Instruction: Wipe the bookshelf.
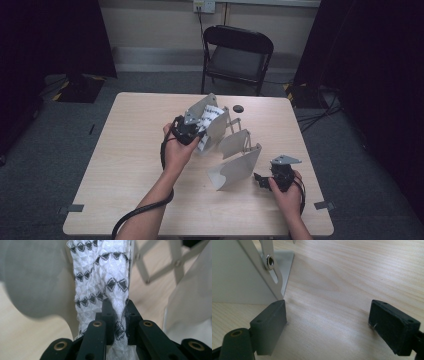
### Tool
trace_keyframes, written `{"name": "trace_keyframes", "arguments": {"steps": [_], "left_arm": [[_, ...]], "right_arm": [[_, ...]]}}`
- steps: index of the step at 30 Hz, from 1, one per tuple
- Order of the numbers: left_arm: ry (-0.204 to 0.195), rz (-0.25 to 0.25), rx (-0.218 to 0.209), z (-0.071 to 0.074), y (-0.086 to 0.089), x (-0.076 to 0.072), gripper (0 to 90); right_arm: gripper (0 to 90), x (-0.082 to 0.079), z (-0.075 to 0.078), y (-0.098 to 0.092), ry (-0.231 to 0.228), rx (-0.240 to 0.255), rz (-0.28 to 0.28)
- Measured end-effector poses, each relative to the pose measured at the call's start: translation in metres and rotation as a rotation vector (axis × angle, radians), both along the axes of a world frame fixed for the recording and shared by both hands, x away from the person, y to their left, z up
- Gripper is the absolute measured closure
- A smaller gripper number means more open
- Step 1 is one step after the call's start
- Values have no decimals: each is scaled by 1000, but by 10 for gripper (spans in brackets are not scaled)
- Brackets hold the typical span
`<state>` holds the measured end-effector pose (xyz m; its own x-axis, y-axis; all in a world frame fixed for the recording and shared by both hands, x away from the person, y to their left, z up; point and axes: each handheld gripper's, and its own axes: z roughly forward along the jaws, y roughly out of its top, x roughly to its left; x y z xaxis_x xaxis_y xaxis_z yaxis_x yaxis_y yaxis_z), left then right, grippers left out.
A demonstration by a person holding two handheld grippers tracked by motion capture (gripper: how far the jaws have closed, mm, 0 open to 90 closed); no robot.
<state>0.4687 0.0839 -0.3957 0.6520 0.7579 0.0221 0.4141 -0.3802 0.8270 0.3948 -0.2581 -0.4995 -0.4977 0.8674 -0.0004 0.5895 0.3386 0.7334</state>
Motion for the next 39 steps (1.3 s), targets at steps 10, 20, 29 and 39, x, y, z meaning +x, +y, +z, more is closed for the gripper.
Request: {"name": "trace_keyframes", "arguments": {"steps": [10, 20, 29, 39], "left_arm": [[36, -6, 30, -3, -10, 16, 822], [114, -8, 51, -44, -16, 16, 822], [168, -17, 85, -70, -12, 10, 822], [198, -16, 79, -80, -4, 0, 822]], "right_arm": [[142, 0, 0, 0, 0, 0, 0], [141, 0, 0, 0, -1, 0, 1], [142, 0, 0, 0, -1, 0, 1], [142, 0, 0, 0, -1, 0, 1]]}}
